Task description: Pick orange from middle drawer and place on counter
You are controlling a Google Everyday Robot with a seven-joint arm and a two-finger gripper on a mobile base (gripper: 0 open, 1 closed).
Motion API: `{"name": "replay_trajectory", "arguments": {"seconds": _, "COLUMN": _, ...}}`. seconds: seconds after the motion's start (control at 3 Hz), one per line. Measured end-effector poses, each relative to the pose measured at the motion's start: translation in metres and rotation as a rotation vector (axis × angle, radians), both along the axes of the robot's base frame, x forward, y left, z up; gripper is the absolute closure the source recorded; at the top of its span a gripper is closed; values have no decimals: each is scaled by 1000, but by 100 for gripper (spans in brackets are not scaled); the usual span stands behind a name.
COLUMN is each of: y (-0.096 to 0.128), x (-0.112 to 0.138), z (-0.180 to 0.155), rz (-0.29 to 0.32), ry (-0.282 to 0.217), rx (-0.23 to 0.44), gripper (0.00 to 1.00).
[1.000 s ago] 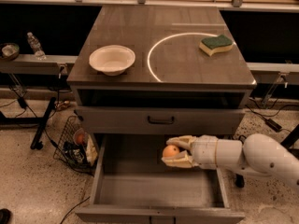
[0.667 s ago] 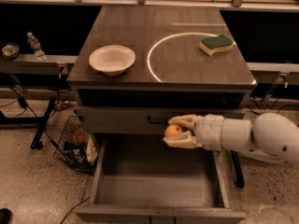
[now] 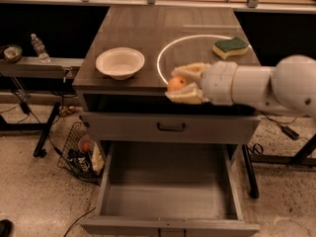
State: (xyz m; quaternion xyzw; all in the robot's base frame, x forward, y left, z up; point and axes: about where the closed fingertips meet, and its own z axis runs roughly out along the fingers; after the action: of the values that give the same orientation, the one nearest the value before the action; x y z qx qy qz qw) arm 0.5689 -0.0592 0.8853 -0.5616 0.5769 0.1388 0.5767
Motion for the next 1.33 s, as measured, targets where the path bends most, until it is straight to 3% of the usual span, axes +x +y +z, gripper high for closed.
{"name": "replay_trajectory", "arguments": {"seconds": 0.33, "y": 8, "x": 41, "z": 46, "rz": -2, "ry": -86, "rx": 3, "gripper": 100}}
{"name": "replay_trajectory", "arguments": {"seconds": 0.67, "y": 6, "x": 79, "z": 67, "rz": -4, "ry": -127, "rx": 16, "gripper": 100}}
{"name": "replay_trajectory", "arguments": {"seconds": 1.0, "y": -17, "x": 114, "z": 66, "rz": -59, "ry": -112, "rx": 72, "gripper": 100}}
{"name": "replay_trajectory", "arguments": {"seconds": 1.33, "y": -32, "x": 138, "z": 48, "rz": -109, "ry": -62, "rx": 107, "gripper": 83}}
